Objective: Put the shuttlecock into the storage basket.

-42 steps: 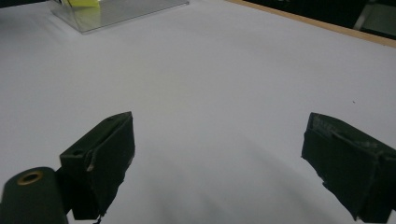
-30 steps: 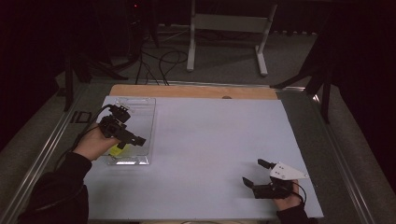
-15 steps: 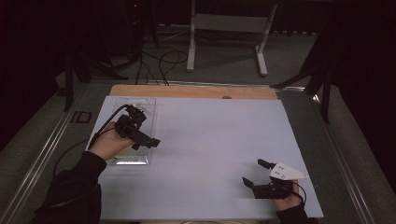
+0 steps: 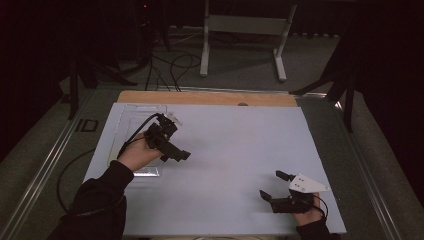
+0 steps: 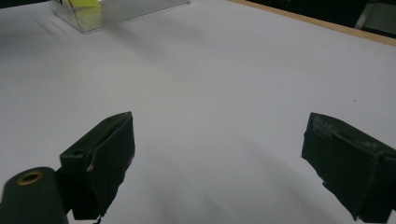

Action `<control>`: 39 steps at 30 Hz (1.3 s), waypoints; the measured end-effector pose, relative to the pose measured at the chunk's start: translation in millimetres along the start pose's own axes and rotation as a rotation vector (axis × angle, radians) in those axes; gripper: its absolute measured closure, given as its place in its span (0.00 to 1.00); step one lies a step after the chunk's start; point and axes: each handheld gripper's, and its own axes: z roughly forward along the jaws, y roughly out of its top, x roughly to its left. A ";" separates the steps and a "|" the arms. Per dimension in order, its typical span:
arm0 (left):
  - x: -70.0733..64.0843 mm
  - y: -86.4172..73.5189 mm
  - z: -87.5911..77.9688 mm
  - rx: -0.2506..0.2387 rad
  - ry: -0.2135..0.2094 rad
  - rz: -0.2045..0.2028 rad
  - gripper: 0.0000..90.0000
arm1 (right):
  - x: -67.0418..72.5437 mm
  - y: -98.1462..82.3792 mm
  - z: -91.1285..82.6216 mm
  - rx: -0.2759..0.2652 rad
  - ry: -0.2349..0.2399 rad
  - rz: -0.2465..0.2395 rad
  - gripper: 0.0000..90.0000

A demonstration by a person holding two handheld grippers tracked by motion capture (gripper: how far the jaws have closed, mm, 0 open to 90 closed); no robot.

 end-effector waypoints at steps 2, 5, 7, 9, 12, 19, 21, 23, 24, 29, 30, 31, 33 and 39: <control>-4.5 3.4 4.3 -0.002 -0.008 0.021 0.00 | -0.2 -0.1 -0.2 0.001 0.000 0.003 0.11; -9.5 6.1 8.8 -0.020 -0.018 0.038 0.00 | -0.2 -0.2 -0.2 0.002 0.000 0.003 0.11; -13.9 8.8 13.7 -0.020 -0.030 0.050 0.00 | 0.0 -0.1 -0.2 0.002 0.002 0.004 0.11; -18.3 10.8 19.5 -0.019 -0.049 0.065 0.00 | 0.0 0.3 -0.5 0.000 0.001 0.001 0.11; -24.7 12.2 28.5 -0.025 -0.087 0.090 0.00 | -0.1 0.3 -0.9 -0.001 0.000 -0.001 0.11; -39.5 10.0 43.2 -0.029 -0.121 0.147 0.00 | -0.1 0.4 -1.5 -0.003 0.002 0.001 0.11; -45.1 8.0 48.7 -0.027 -0.135 0.161 0.00 | 0.1 0.4 -1.6 -0.002 0.001 0.000 0.11; -48.5 6.5 51.1 -0.023 -0.143 0.173 0.00 | 0.4 0.6 -1.8 -0.003 0.001 0.000 0.11; -52.6 4.5 53.3 -0.011 -0.151 0.188 0.00 | 0.4 0.6 -1.9 -0.003 0.002 -0.001 0.11; -60.6 -1.9 58.0 0.006 -0.160 0.201 0.00 | 0.6 0.8 -1.9 -0.003 0.004 -0.001 0.11; -63.5 -5.4 60.0 0.010 -0.169 0.205 0.00 | 0.9 1.1 -2.0 -0.004 0.004 -0.003 0.11; -63.5 -5.4 60.0 0.010 -0.169 0.205 0.00 | 0.9 1.1 -2.0 -0.004 0.004 -0.003 0.11; -66.8 -10.5 62.0 0.008 -0.177 0.210 0.00 | 1.1 1.3 -2.2 -0.005 0.003 -0.005 0.11; -70.9 -25.1 63.7 0.015 -0.191 0.222 0.00 | 1.3 1.4 -2.0 -0.004 0.004 -0.006 0.11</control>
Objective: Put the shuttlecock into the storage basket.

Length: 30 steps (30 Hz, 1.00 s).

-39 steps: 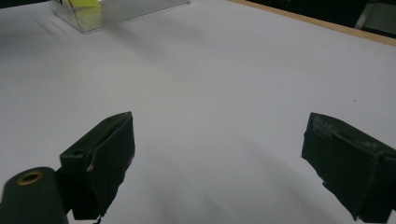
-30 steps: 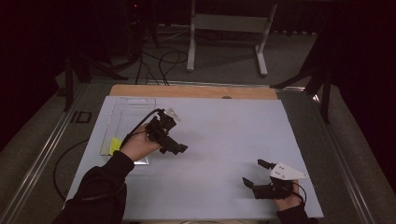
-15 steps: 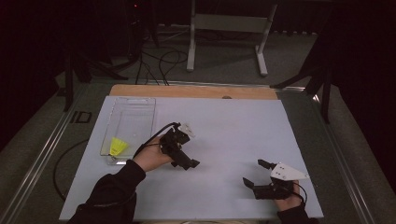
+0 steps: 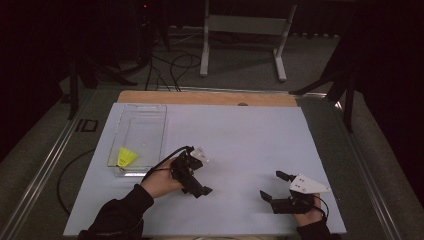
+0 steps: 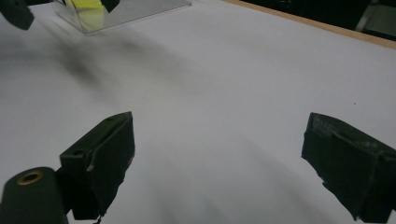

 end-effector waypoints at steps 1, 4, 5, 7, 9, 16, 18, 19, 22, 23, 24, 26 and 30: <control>-3.1 -4.8 -0.2 0.003 -0.004 0.006 0.00 | 0.1 0.0 0.2 0.002 0.003 0.000 0.11; -6.5 -10.0 -0.5 0.007 -0.010 0.018 0.00 | 0.3 0.0 0.4 0.003 0.003 -0.001 0.11; -10.0 -15.9 0.0 0.016 -0.013 0.022 0.00 | 0.4 0.1 0.5 0.003 0.004 0.000 0.11; -12.6 -22.9 -0.3 0.028 -0.016 0.033 0.00 | 0.4 0.1 0.6 0.003 0.005 0.000 0.11; -15.5 -30.2 -1.5 0.031 -0.009 0.038 0.00 | 0.6 0.2 0.5 0.003 0.006 -0.001 0.11; -19.6 -55.3 -5.7 0.012 -0.008 0.033 0.00 | 1.2 0.3 1.5 0.008 0.007 0.001 0.11; -21.0 -63.1 -7.7 -0.002 -0.005 0.017 0.00 | 1.3 0.4 1.5 0.008 0.007 0.000 0.11; -20.6 -66.8 -9.8 0.000 -0.002 0.024 0.00 | 1.3 0.4 1.5 0.008 0.007 -0.001 0.11; -21.3 -78.0 -15.6 -0.028 0.003 0.011 0.00 | 1.2 0.2 1.8 0.010 0.007 0.004 0.11; -21.3 -81.8 -17.1 -0.037 0.007 0.005 0.00 | 1.3 0.1 2.0 0.010 0.010 0.005 0.11; -21.4 -85.5 -18.3 -0.043 0.015 -0.010 0.00 | 1.3 0.0 2.3 0.011 0.009 0.003 0.11; -21.1 -92.9 -21.5 -0.051 0.019 -0.016 0.00 | 1.5 0.0 2.6 0.013 0.011 0.001 0.11; -20.4 -105.8 -27.2 -0.071 0.011 -0.032 0.00 | 1.4 0.0 2.6 0.013 0.012 0.001 0.11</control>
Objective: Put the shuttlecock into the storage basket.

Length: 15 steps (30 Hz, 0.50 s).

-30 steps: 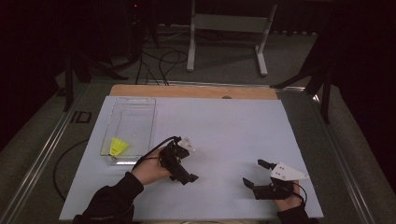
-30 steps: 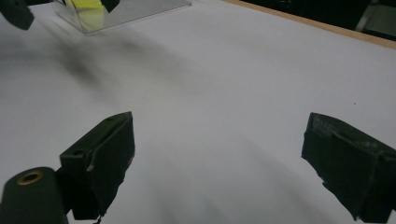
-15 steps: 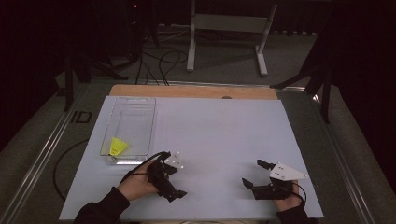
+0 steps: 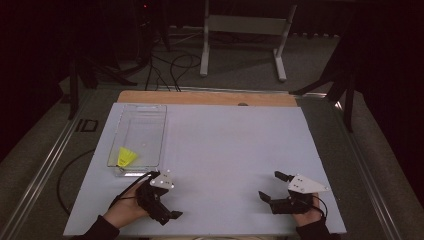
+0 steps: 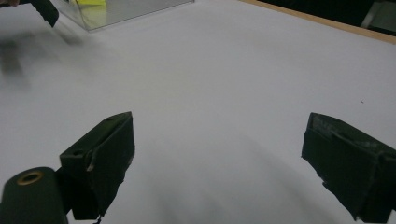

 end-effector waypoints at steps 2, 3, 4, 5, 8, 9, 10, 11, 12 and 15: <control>0.3 -6.1 -2.8 -0.009 0.003 -0.003 0.00 | 0.2 0.0 0.2 0.002 0.000 0.000 0.11; 0.4 -9.2 -3.8 -0.017 0.006 -0.010 0.00 | 0.3 0.0 0.2 0.003 0.000 -0.001 0.11; 0.6 -12.4 -4.9 -0.028 0.013 -0.017 0.00 | 0.4 0.0 0.2 0.003 0.000 -0.001 0.11; 1.5 -15.4 -6.8 -0.041 0.019 -0.017 0.00 | 0.5 0.1 0.0 0.004 0.000 0.000 0.11; 3.7 -24.4 -11.6 -0.090 0.017 -0.042 0.00 | 0.1 -0.1 0.0 0.005 -0.001 -0.001 0.11; 4.1 -27.2 -12.8 -0.102 0.019 -0.043 0.00 | 0.1 -0.1 0.0 0.005 0.000 -0.001 0.11; 4.3 -30.0 -13.4 -0.114 0.028 -0.046 0.00 | 0.2 -0.2 0.1 0.006 -0.001 -0.002 0.11; 4.4 -32.7 -13.9 -0.124 0.032 -0.056 0.00 | 0.3 -0.1 0.1 0.007 0.000 -0.003 0.11; 5.1 -35.1 -14.3 -0.132 0.041 -0.065 0.00 | 0.5 0.0 0.1 0.007 0.000 -0.003 0.11; 7.1 -41.8 -15.1 -0.171 0.056 -0.082 0.00 | 0.3 -0.1 0.1 0.007 0.001 -0.004 0.11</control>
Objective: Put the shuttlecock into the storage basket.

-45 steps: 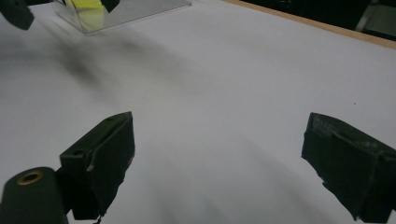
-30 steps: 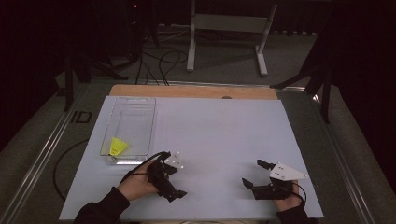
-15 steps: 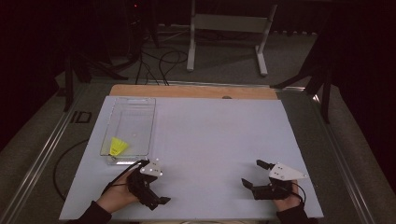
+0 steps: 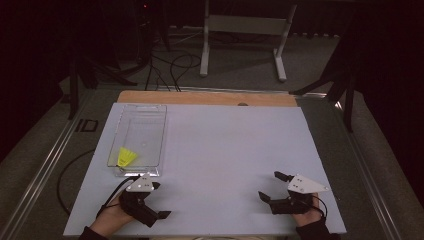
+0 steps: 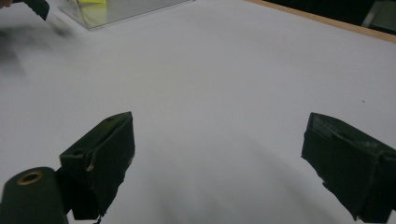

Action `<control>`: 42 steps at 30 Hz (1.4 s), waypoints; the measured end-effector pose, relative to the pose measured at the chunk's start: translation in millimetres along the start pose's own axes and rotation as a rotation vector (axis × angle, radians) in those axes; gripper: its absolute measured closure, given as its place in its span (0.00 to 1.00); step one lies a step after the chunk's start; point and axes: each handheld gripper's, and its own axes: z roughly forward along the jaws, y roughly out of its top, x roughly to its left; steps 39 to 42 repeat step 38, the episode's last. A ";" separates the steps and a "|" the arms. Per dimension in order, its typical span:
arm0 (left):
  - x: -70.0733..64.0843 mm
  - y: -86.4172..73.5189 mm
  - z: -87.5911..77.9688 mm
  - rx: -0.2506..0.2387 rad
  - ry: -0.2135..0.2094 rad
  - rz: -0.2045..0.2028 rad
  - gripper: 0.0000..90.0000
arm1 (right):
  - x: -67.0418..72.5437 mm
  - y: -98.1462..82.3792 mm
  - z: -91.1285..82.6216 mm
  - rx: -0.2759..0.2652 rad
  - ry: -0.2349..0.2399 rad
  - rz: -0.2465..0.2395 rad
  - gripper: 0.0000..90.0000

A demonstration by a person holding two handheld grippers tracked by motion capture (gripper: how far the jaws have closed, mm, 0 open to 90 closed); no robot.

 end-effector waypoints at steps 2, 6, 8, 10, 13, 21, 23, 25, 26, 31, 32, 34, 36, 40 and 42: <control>1.5 -2.9 -1.2 -0.034 -0.003 -0.012 0.00 | 0.0 0.0 0.0 0.000 0.000 0.000 0.11; 3.5 -6.6 -0.9 -0.047 0.044 -0.020 0.00 | 0.4 0.2 -0.2 0.000 0.000 0.000 0.11; 4.4 -8.6 0.8 -0.036 0.059 -0.028 0.00 | 0.2 -0.1 -0.2 0.001 -0.001 0.000 0.11; 4.2 -10.2 2.1 -0.032 0.074 -0.043 0.00 | 0.0 -0.3 -0.2 -0.001 0.000 0.001 0.11; 3.1 -10.7 3.6 -0.025 0.123 -0.061 0.00 | -0.1 -0.1 -0.7 -0.004 -0.007 -0.003 0.11; 6.3 -13.0 6.0 -0.044 0.137 -0.115 0.00 | 0.2 -0.8 -0.3 -0.001 -0.003 -0.005 0.11; 6.7 -13.4 5.5 -0.056 0.138 -0.117 0.00 | 0.2 -0.8 -0.4 0.000 -0.003 -0.006 0.11; 7.2 -13.6 5.4 -0.057 0.139 -0.117 0.00 | 0.3 -0.9 -0.4 -0.001 -0.003 -0.008 0.11; 7.2 -14.2 5.9 -0.057 0.137 -0.112 0.00 | 0.1 -1.0 -0.1 -0.001 0.000 -0.006 0.11; 6.9 -14.7 6.4 -0.054 0.135 -0.106 0.00 | 0.0 -1.6 0.6 0.005 0.002 -0.006 0.11; 6.3 -14.1 6.0 -0.054 0.130 -0.104 0.00 | -0.1 -1.7 0.6 0.005 0.004 -0.006 0.11; 5.9 -14.0 6.2 -0.054 0.126 -0.104 0.00 | -0.1 -1.7 0.5 0.005 0.003 -0.006 0.11; 5.8 -14.2 6.8 -0.044 0.125 -0.102 0.00 | -0.3 -1.9 0.5 0.006 0.004 -0.006 0.11; 6.1 -14.6 7.2 -0.043 0.121 -0.104 0.00 | -0.3 -1.9 0.5 0.006 0.004 -0.007 0.11; 6.1 -14.6 7.2 -0.043 0.121 -0.104 0.00 | -0.3 -1.9 0.5 0.006 0.004 -0.007 0.11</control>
